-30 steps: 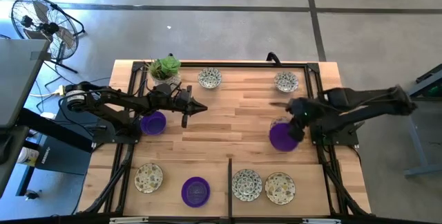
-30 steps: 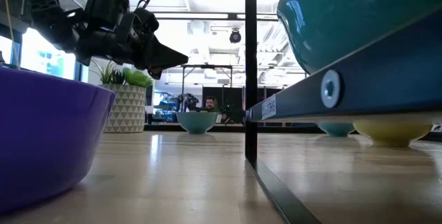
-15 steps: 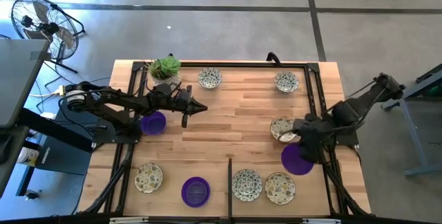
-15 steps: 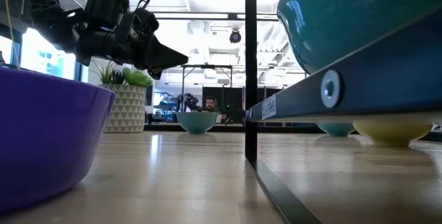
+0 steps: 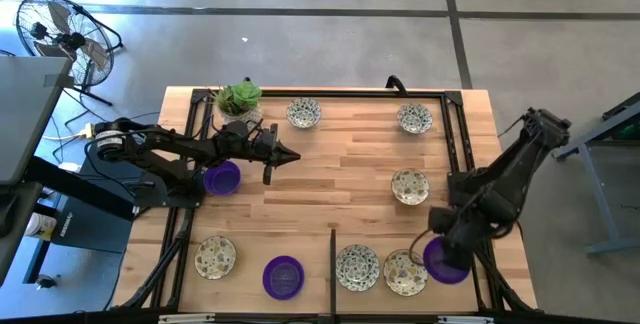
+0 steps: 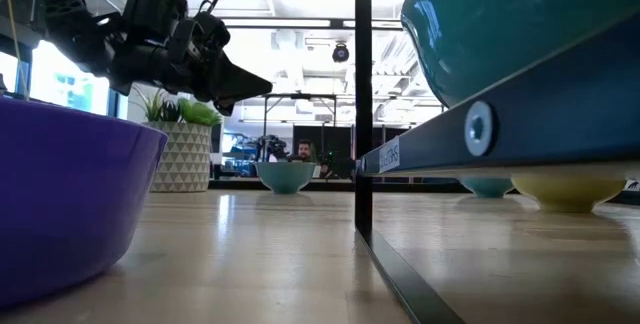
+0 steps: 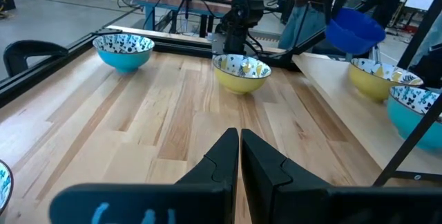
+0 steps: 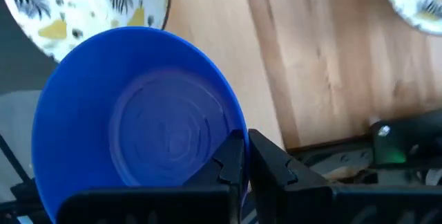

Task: Pick & Place Mini bowls
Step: Put the top purple bowl on the shelf

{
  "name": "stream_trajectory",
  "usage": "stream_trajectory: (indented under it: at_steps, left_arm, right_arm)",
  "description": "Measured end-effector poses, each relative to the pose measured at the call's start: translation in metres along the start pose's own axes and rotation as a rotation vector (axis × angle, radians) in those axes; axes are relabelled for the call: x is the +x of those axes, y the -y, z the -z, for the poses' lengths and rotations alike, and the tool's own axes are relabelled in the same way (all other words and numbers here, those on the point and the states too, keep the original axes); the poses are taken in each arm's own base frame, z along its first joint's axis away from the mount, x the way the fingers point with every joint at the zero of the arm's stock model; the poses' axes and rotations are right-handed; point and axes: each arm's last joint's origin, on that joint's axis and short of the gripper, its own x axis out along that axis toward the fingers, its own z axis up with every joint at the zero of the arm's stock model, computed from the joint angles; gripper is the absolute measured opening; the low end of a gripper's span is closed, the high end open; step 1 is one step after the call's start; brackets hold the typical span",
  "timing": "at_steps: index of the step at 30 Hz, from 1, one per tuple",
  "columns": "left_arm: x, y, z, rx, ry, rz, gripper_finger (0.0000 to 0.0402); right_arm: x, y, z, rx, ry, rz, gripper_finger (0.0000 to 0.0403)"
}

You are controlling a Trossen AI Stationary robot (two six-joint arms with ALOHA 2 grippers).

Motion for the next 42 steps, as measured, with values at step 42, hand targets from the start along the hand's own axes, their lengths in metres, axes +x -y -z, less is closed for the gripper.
stream_trajectory:
  at_steps: [42]
  left_arm:
    - [0.0, 0.0, 0.001, -0.013, -0.014, 0.017, 0.0014]
  right_arm:
    - [0.048, -0.016, 0.012, -0.146, -0.068, 0.135, 0.0003]
